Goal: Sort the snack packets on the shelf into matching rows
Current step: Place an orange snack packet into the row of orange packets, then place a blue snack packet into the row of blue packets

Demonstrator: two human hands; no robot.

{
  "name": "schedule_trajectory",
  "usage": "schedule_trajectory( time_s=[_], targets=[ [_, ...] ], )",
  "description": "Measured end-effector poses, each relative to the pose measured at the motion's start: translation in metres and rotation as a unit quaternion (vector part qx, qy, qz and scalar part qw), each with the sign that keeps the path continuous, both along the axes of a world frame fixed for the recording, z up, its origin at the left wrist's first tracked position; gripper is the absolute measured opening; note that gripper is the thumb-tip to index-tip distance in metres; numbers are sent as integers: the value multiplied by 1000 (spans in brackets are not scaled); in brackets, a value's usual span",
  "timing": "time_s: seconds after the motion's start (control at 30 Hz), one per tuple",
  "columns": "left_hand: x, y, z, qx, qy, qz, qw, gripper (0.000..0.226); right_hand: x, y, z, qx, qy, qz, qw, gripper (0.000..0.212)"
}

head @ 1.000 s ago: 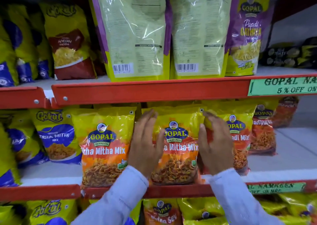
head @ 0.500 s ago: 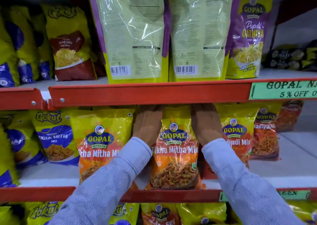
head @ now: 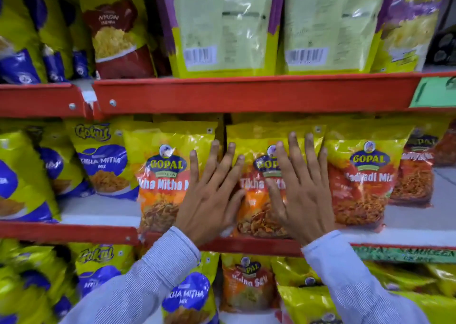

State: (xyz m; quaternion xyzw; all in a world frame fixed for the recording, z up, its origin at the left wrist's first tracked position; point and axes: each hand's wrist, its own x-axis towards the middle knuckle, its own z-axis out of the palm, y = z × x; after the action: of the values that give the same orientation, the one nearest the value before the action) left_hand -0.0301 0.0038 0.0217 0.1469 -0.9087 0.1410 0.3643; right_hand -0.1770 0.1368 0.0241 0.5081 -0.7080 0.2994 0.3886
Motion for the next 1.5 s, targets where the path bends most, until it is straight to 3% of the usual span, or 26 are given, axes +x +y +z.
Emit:
schedule_trajectory(
  time_s=[0.1,0.23,0.37,0.43,0.5,0.57,0.63,0.73,0.83,0.9,1.03,1.27,1.5],
  targets=[
    [42,-6,-29,6,20,-38,999,54,27,2,-48,-18,32,77,996,54],
    [104,-21,-102,1,58,-98,993,23,54,0,-128,13,54,199,979,37],
    [159,-39,-182,158,5,-48,986,10,81,-12,-203,139,7,230,963,15],
    [173,-55,-211,297,-38,33,954,18,90,-28,-231,237,-112,181,948,14],
    [172,-62,-235,415,-60,89,903,38,83,-42,-258,297,-258,128,910,25],
    [160,-64,-242,484,-29,92,870,66,76,-47,-275,350,-406,137,833,48],
    [173,-95,-273,590,-63,41,804,86,97,-85,-322,392,-506,106,761,73],
    [154,-98,-277,680,-108,-6,725,79,86,-89,-333,380,-590,109,704,87],
    [152,-110,-294,699,-81,5,711,72,87,-96,-323,296,-658,149,676,70],
    [158,-112,-306,701,-63,3,710,67,98,-91,-311,256,-678,133,676,73],
    [172,-89,-280,695,-12,-11,719,64,119,-71,-282,232,-653,125,710,76],
    [207,-64,-183,628,79,-57,772,53,141,-34,-172,179,-607,197,749,62],
    [230,-69,-106,578,159,-88,795,58,157,-48,-99,142,-548,273,777,62]
  ],
)
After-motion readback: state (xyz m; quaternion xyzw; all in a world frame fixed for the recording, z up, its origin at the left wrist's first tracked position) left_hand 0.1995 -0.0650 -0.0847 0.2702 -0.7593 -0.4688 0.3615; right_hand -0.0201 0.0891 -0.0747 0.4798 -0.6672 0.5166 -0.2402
